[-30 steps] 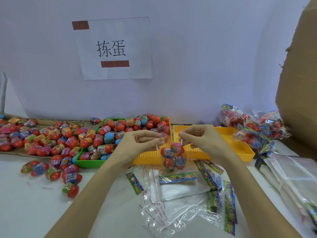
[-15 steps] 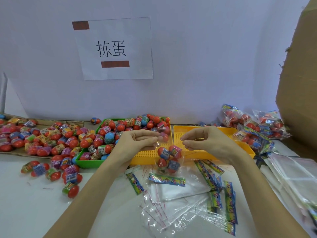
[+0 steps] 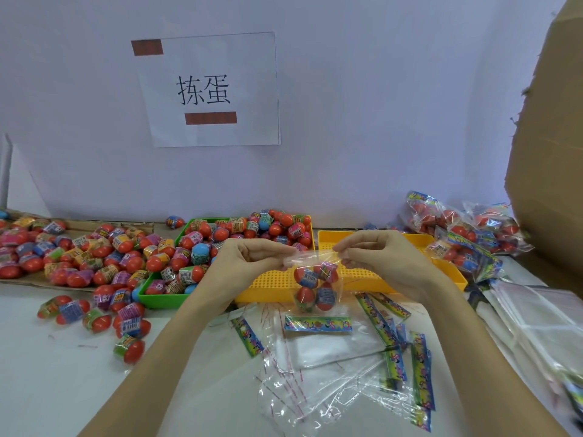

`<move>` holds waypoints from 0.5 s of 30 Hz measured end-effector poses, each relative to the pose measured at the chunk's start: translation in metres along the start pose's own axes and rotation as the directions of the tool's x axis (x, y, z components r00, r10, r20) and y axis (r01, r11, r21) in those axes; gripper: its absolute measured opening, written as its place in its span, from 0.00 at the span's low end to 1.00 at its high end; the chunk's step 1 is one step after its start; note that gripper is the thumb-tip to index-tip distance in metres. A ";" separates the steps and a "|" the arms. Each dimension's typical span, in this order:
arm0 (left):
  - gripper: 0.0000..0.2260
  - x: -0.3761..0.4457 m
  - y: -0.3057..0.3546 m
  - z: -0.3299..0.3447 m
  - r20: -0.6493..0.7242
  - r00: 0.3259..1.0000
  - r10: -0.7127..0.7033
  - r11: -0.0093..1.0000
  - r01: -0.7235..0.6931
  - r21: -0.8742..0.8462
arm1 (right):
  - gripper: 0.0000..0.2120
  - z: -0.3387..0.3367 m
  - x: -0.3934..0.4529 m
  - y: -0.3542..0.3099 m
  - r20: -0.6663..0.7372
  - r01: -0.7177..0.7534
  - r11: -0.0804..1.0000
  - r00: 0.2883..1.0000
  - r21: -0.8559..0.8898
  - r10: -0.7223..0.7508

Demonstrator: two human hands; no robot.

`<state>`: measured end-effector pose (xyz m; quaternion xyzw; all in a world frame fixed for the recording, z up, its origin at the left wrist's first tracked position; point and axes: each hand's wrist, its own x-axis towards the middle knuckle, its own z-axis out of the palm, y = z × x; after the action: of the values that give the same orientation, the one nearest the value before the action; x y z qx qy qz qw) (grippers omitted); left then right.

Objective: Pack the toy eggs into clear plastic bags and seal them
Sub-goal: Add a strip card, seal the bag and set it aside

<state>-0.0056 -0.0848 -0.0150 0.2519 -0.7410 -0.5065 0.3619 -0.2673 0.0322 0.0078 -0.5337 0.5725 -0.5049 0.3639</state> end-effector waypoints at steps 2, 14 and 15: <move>0.14 0.000 -0.001 -0.002 0.016 1.000 0.011 0.999 -0.012 0.045 | 0.06 -0.001 0.000 0.000 0.009 0.019 0.999 1.000 -0.028 -0.019; 0.12 -0.003 0.004 -0.005 0.042 0.998 0.043 0.997 -0.046 0.064 | 0.11 -0.004 -0.003 -0.002 0.067 0.126 0.973 0.991 -0.192 -0.115; 0.11 -0.003 0.004 -0.005 0.043 0.998 0.042 0.997 -0.045 0.067 | 0.11 -0.003 -0.003 -0.002 0.073 0.128 0.970 0.991 -0.206 -0.115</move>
<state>0.0004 -0.0836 -0.0106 0.2373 -0.7703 -0.4784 0.3485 -0.2691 0.0358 0.0105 -0.6182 0.5778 -0.4466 0.2908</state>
